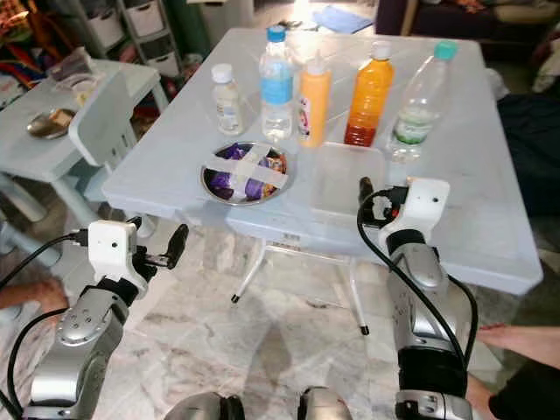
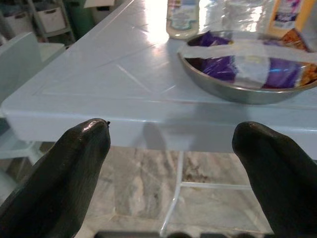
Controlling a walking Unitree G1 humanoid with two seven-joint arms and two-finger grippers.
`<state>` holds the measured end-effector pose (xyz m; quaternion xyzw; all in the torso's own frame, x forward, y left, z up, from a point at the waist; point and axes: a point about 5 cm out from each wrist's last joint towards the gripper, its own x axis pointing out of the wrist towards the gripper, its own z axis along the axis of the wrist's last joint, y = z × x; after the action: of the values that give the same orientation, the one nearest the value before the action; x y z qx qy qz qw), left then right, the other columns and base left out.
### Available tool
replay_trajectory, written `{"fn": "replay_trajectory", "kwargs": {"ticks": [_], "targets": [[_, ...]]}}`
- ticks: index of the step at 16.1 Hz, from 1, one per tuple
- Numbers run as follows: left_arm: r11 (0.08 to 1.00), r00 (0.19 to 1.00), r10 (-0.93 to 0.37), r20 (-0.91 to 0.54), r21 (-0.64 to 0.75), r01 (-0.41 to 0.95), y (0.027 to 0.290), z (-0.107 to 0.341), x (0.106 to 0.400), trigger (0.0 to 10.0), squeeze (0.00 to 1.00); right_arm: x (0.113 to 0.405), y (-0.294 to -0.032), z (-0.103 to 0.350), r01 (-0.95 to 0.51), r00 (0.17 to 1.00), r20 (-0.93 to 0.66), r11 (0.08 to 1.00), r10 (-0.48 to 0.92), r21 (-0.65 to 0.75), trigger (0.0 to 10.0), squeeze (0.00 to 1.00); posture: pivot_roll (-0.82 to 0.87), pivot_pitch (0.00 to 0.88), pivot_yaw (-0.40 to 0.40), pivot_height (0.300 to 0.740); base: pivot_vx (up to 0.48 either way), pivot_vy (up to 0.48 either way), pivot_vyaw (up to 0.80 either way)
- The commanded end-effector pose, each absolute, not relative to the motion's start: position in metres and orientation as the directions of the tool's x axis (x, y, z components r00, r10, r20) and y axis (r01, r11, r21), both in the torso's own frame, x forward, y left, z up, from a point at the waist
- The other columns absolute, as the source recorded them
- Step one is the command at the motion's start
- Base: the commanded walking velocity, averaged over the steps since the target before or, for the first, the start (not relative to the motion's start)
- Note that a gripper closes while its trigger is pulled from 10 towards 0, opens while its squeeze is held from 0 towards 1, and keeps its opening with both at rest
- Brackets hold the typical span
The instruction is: Restocking fridge
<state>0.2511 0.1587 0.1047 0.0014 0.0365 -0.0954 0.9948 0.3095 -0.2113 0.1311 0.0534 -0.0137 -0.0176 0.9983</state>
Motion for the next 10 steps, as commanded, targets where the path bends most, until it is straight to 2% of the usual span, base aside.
{"fn": "replay_trajectory", "kwargs": {"ticks": [1, 10], "targets": [[0.982, 0.98, -0.186, -0.073, 0.012, 0.187, 0.163, 0.107, 0.248, 10.0, 0.0, 0.312, -0.208, 0.13, 0.002, 1.0, 0.022, 0.99, -0.006, 0.14, 10.0, 0.0, -0.04, 0.101, 0.092, 0.74, 0.0, 0.0, 0.0], [0.979, 0.977, -0.2, -0.077, 0.025, 0.202, 0.158, 0.11, 0.248, 10.0, 0.0, 0.3, -0.185, 0.128, -0.048, 0.999, 0.017, 0.971, 0.046, 0.234, 10.0, 0.0, -0.04, 0.104, 0.093, 0.74, 0.0, 0.0, 0.0]]}}
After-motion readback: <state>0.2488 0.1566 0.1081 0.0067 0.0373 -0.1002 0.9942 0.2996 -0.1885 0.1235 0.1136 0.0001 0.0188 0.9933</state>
